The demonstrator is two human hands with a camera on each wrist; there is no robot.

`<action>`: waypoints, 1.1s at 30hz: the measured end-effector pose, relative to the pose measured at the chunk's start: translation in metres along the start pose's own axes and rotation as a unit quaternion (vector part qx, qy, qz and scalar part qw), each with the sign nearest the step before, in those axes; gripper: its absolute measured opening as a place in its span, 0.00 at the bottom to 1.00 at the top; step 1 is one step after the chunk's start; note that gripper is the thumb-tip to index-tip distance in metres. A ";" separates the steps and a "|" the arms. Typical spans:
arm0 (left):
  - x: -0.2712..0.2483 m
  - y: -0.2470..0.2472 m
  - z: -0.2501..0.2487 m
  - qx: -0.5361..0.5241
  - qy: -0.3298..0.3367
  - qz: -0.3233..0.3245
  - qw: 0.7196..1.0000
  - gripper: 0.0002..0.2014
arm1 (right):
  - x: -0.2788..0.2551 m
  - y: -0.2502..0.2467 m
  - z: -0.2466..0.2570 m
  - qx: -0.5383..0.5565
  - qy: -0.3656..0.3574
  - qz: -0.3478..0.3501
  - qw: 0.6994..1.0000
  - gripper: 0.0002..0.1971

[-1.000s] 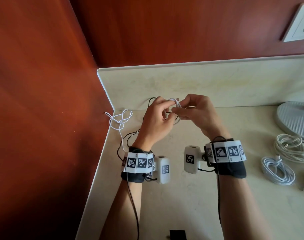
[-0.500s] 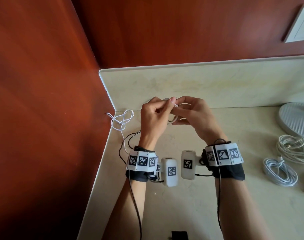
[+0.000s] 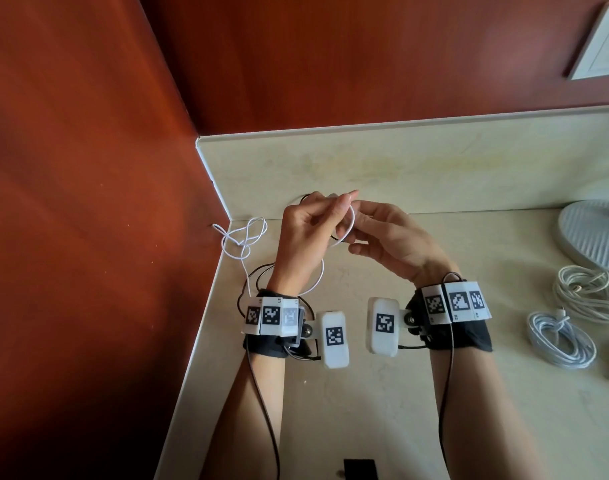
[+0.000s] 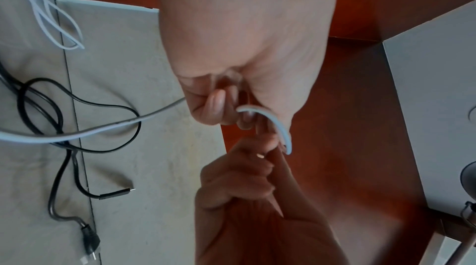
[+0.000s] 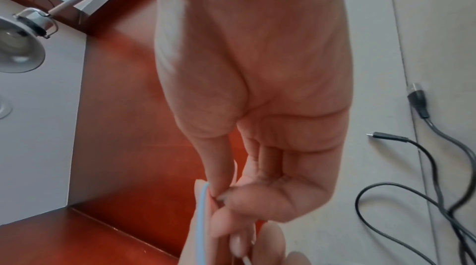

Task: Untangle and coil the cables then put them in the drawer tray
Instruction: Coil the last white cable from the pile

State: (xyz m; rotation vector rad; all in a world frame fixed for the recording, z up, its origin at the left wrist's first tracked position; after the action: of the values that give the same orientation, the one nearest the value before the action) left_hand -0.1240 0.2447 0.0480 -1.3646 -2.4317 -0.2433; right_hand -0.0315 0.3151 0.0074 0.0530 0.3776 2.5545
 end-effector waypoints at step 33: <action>0.005 0.008 0.017 0.492 0.005 0.067 0.868 0.33 | -0.009 -0.028 0.037 -0.328 -0.123 -0.225 0.909 0.09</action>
State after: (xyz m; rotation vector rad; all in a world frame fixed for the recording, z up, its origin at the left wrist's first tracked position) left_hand -0.1237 0.2584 0.0340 -0.9887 -1.9070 0.9033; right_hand -0.0057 0.3423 0.0353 0.0306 -0.5200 2.0569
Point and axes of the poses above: each hand's wrist, its own x-axis towards the middle knuckle, its own y-axis out of the palm, z = x × y, the point moved 9 cm from there along x, towards the middle knuckle, and after that the axes turned 1 degree about -z, right-handed, at the moved point
